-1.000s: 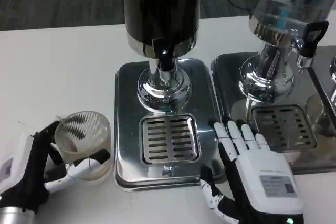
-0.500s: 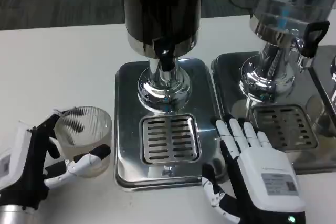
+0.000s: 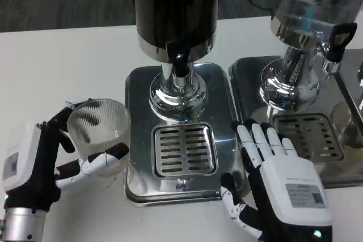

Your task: Grasp the cup under the faucet to collect the drink, then remove the cup.

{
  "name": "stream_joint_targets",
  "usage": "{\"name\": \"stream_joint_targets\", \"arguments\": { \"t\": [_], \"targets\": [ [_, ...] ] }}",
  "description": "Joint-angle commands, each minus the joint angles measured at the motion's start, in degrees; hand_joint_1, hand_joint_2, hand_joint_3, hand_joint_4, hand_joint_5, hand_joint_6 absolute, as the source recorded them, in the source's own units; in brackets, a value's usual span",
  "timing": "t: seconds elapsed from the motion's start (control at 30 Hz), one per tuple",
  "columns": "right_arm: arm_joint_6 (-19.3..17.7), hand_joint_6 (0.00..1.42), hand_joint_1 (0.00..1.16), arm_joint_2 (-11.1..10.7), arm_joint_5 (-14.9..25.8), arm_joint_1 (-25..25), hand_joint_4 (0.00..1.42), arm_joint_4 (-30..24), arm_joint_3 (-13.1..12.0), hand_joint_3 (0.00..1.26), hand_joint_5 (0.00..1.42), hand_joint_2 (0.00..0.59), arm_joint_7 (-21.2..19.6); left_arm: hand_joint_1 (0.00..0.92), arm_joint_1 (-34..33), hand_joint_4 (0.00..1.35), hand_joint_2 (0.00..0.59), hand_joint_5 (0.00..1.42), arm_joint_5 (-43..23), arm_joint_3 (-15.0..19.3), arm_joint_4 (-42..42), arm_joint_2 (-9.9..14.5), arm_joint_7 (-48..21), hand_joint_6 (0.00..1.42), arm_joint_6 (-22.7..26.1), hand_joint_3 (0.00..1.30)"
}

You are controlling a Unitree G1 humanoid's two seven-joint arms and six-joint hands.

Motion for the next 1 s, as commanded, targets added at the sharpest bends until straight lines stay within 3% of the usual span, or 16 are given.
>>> {"name": "stream_joint_targets", "arguments": {
  "t": [0.03,0.33,0.63,1.0],
  "targets": [
    [0.2,0.02,0.44,0.4,-0.3,-0.6,0.0,0.7,0.1,0.05,0.0,0.497,-0.3,0.505,-3.9,0.55,0.139,0.78,3.3,-2.6,0.1,-0.9,0.2,1.0,-0.3,0.44],
    [0.6,0.02,0.44,1.1,-0.1,-0.7,0.0,0.9,0.0,0.04,0.0,0.497,-0.6,0.493,-12.0,0.55,0.137,0.78,6.2,-8.5,9.1,-4.9,0.2,1.01,0.9,0.44],
    [1.1,0.02,0.44,1.5,-0.1,-0.3,0.0,0.5,-0.4,0.04,0.0,0.497,-1.1,0.49,-18.1,0.55,0.143,0.78,9.2,-14.3,17.9,-7.6,4.4,1.01,3.6,0.44],
    [1.7,0.02,0.44,2.2,0.0,0.2,0.0,0.1,-0.4,0.04,0.0,0.497,-1.1,0.486,-21.1,0.52,0.142,0.75,8.7,-18.3,20.2,-9.1,4.5,0.95,3.3,0.42]
  ]
}}
